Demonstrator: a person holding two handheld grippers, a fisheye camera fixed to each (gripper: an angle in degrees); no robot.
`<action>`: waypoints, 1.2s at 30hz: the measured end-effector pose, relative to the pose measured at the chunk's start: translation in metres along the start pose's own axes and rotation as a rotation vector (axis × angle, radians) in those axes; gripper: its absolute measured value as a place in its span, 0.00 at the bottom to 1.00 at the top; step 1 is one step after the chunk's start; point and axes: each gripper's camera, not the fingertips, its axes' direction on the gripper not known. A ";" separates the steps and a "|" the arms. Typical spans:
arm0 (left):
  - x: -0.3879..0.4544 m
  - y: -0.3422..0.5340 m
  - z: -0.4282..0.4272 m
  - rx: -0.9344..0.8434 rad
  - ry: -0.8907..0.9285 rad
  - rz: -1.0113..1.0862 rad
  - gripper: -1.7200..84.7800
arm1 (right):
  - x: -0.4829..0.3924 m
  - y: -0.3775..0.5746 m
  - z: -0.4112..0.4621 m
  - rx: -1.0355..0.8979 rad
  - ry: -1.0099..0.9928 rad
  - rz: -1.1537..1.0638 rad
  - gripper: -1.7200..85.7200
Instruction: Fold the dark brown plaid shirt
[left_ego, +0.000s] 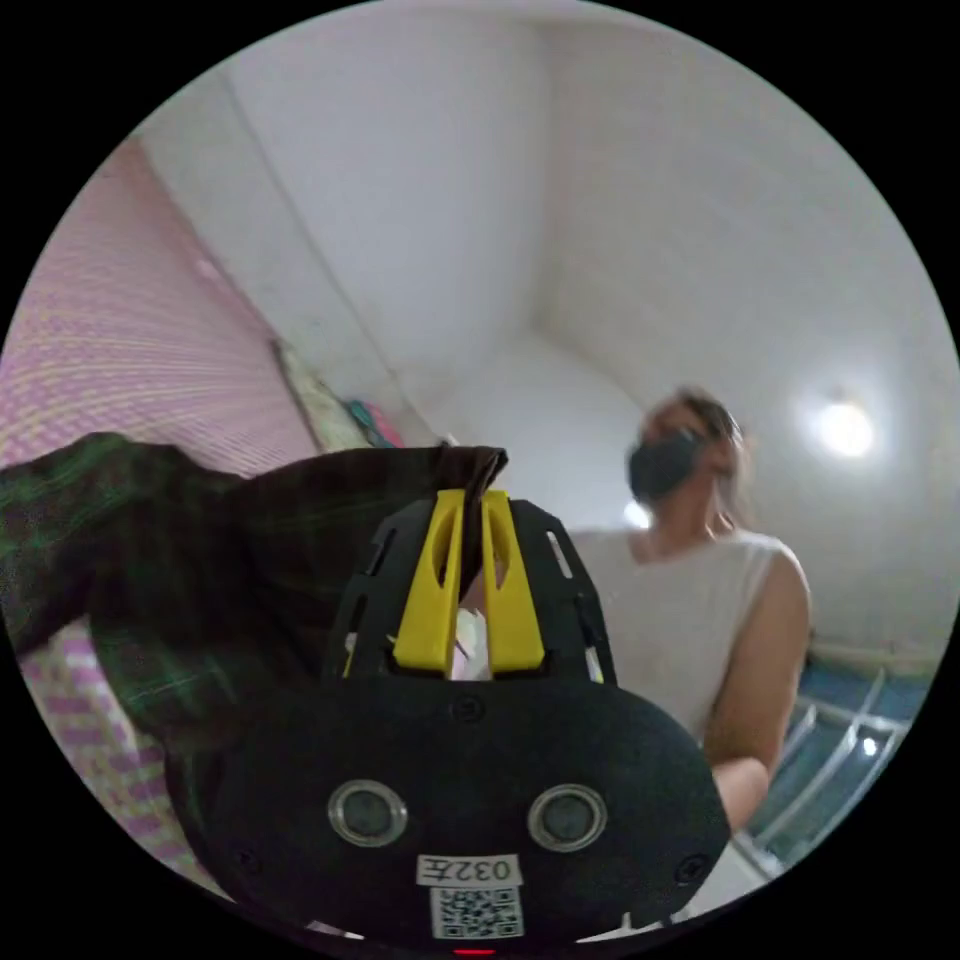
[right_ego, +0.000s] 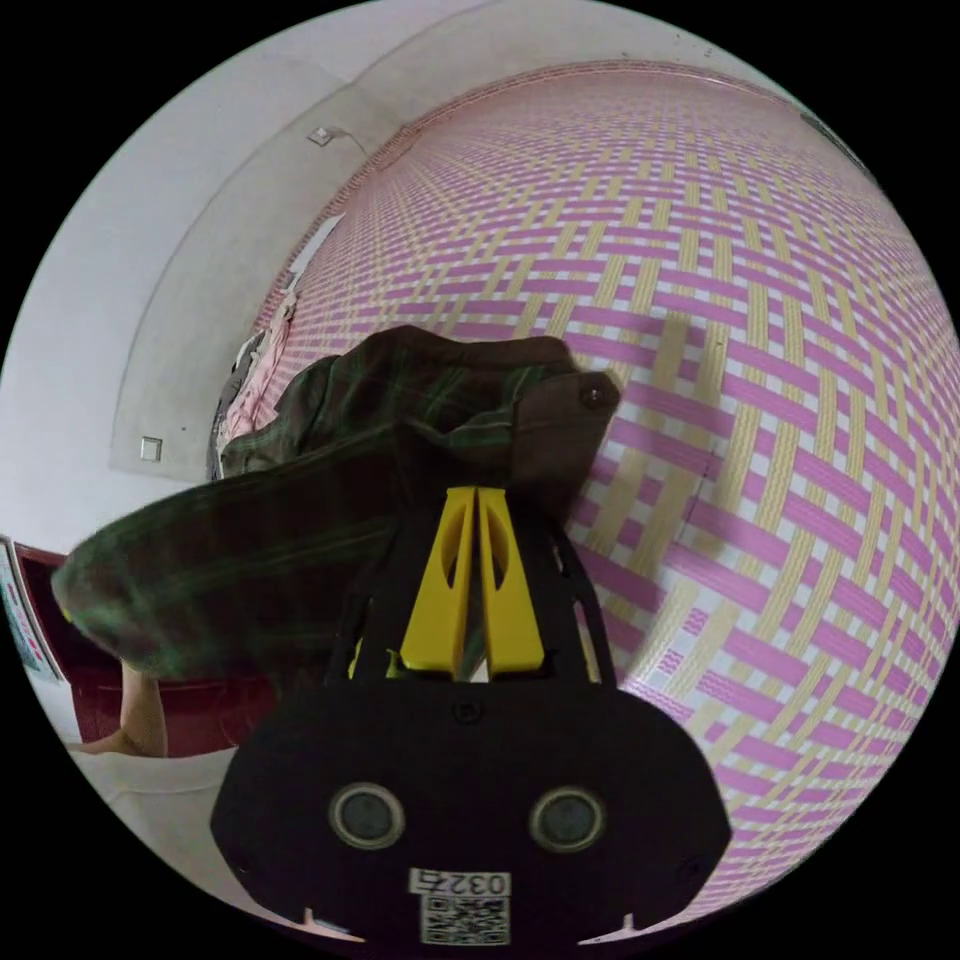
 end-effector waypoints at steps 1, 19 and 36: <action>0.009 0.002 0.013 -0.062 0.065 0.042 0.00 | 0.004 -0.003 0.002 -0.005 -0.011 0.007 0.01; -0.001 0.173 0.303 -1.240 -0.107 -0.219 0.00 | 0.101 -0.002 -0.007 0.017 -0.438 0.127 0.08; 0.045 0.179 0.308 -1.096 -0.180 -0.125 0.01 | 0.122 0.012 -0.014 0.110 -0.355 0.244 0.02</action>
